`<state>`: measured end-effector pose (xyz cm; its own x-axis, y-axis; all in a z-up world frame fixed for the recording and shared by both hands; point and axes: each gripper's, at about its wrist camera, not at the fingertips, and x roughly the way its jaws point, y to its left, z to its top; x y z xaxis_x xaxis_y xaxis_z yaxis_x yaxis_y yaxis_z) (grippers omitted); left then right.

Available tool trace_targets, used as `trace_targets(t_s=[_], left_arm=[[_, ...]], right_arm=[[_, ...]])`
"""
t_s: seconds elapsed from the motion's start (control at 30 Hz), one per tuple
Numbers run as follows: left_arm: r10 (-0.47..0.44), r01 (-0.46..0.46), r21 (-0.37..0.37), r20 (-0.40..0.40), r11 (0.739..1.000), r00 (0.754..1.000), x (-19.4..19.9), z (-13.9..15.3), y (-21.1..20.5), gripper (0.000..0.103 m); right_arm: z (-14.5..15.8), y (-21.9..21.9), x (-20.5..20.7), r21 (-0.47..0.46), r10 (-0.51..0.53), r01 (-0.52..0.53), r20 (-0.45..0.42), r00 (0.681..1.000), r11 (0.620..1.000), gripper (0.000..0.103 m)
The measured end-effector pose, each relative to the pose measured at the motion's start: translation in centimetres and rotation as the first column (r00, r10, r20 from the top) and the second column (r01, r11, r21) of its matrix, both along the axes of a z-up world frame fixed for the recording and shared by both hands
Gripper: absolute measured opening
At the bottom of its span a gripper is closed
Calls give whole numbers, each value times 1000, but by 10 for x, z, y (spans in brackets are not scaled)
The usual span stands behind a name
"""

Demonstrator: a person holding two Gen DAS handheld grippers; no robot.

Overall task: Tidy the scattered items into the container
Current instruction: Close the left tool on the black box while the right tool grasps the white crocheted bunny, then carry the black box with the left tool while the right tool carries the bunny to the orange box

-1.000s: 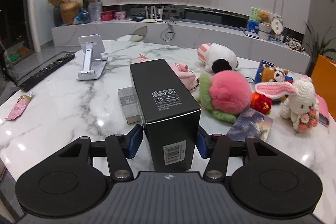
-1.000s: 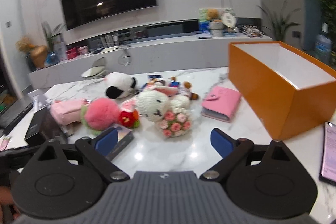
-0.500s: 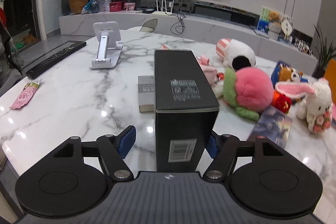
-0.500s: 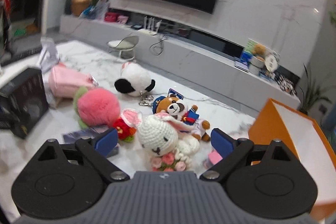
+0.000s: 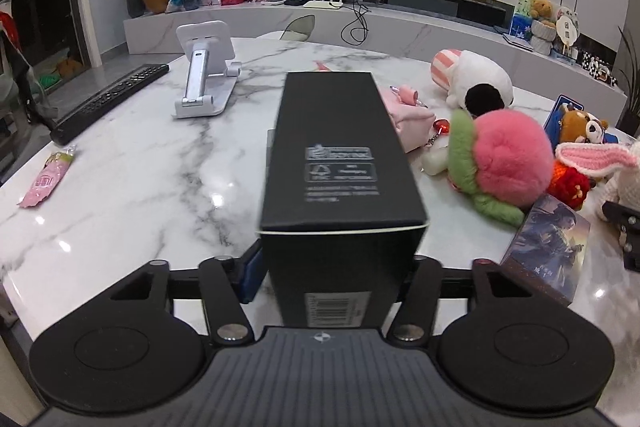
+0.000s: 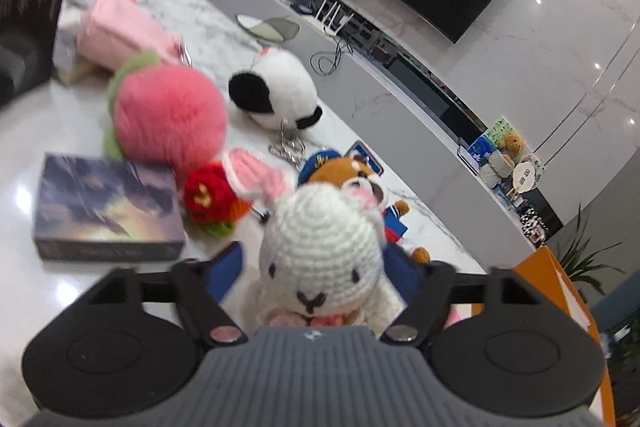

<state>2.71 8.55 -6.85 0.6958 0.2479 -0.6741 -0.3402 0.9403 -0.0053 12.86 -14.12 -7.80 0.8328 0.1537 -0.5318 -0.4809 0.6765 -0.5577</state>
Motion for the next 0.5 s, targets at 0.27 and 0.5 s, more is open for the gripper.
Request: trace_targets(t_s=[0.27,0.5], left_arm=[[-4,4,28,11,1000,1000,-1,0,-5,50],[-46,39,107,68,994,997,-16,21,-16,50]], right_arm=[[8,-5,-1,-8,-12,11,-12,1000,1000,56],[43,-26,-12,103,-44,44,-9,999,994,55]])
